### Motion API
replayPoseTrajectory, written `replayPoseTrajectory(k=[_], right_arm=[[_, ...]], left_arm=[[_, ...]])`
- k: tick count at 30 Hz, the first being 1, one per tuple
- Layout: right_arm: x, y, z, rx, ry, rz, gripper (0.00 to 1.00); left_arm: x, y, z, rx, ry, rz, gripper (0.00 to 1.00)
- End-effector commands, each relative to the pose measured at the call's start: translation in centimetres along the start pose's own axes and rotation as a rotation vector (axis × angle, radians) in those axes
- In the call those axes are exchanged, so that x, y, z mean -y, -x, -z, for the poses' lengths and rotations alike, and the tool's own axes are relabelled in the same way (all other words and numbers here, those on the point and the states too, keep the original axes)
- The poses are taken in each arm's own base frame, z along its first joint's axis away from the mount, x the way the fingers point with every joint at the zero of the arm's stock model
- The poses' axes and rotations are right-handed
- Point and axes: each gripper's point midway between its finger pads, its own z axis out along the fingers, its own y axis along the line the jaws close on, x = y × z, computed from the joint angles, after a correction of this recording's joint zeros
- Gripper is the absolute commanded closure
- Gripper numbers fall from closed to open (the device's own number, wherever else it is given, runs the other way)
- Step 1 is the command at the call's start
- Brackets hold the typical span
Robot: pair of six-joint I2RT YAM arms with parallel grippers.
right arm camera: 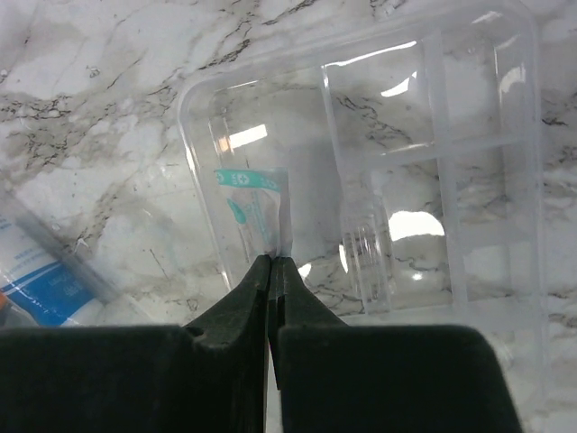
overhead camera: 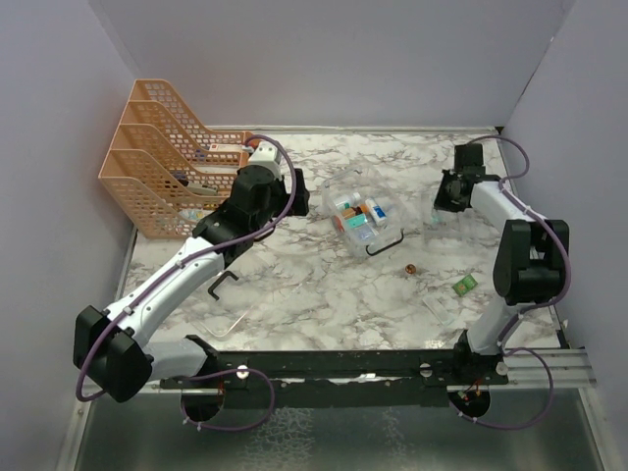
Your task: Organize the medicine kit
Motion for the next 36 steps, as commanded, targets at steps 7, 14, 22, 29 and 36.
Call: replayPoseTrajectory(k=[7, 14, 22, 29, 36], right_arm=[[-1.2, 1.2, -2.5, -0.013, 0.063, 0.088, 0.98], [-1.1, -0.9, -2.7, -0.085, 0.074, 0.085, 0.92], [-0.5, -1.3, -0.3, -0.138, 0.029, 0.06, 0.69], [0.7, -4.4, 5.1, -0.182, -0.035, -0.114, 0.63], [2.6, -8.3, 10.7, -0.177, -0.093, -0.24, 0.5]], left_arm=[[1.3, 1.8, -0.6, 0.036, -0.048, -0.009, 0.07], [1.1, 1.4, -0.4, 0.03, -0.045, -0.01, 0.07], [0.9, 1.6, 0.2, 0.038, -0.04, -0.015, 0.07], [0.6, 1.9, 1.1, 0.059, -0.034, -0.01, 0.07], [1.0, 1.1, 1.8, 0.041, -0.056, 0.005, 0.07]])
